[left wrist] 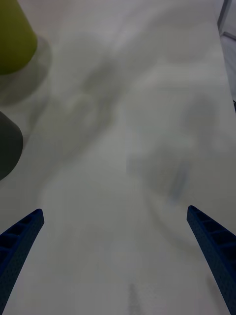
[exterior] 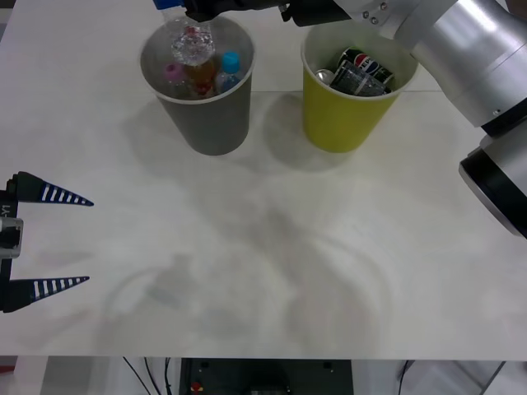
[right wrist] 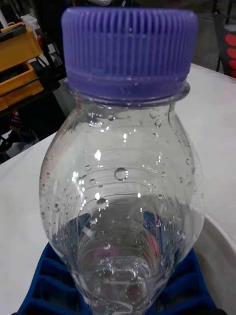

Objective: Put the can into the green bin and the plastic bottle into the gray bin

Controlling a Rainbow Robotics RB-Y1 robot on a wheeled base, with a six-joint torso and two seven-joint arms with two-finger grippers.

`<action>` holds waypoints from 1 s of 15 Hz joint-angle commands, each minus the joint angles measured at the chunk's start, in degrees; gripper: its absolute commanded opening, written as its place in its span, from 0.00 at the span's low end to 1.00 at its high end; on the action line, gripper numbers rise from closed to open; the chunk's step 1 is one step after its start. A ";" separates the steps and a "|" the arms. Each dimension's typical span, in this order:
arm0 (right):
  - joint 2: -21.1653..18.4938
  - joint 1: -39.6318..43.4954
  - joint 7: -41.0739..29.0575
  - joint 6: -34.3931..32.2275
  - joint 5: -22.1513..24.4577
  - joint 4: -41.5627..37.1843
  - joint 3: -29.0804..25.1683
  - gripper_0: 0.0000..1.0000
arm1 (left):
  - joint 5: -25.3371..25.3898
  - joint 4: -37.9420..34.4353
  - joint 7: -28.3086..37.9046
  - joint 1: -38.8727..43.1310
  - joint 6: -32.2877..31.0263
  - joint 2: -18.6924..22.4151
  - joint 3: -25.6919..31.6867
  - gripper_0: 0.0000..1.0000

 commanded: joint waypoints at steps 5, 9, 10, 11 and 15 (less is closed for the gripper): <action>-0.04 -0.36 1.19 -2.67 -0.80 -0.06 0.18 1.00 | 0.00 0.00 0.00 0.00 0.00 0.00 0.00 1.00; -1.89 -0.45 3.56 -5.48 -4.40 -0.41 0.00 1.00 | 0.00 0.00 0.00 0.00 0.00 0.00 0.00 1.00; -3.03 -0.36 4.62 -7.33 -5.90 -1.20 -0.08 1.00 | 0.00 0.00 0.00 0.00 0.00 0.00 0.00 1.00; -4.53 -0.01 5.32 -9.70 -7.57 -2.43 -0.43 1.00 | 0.00 0.00 0.00 0.00 0.00 0.00 0.00 1.00; -9.71 6.67 5.76 -16.29 -8.89 -12.36 -5.88 1.00 | 0.00 0.00 0.00 0.00 0.00 0.00 0.00 1.00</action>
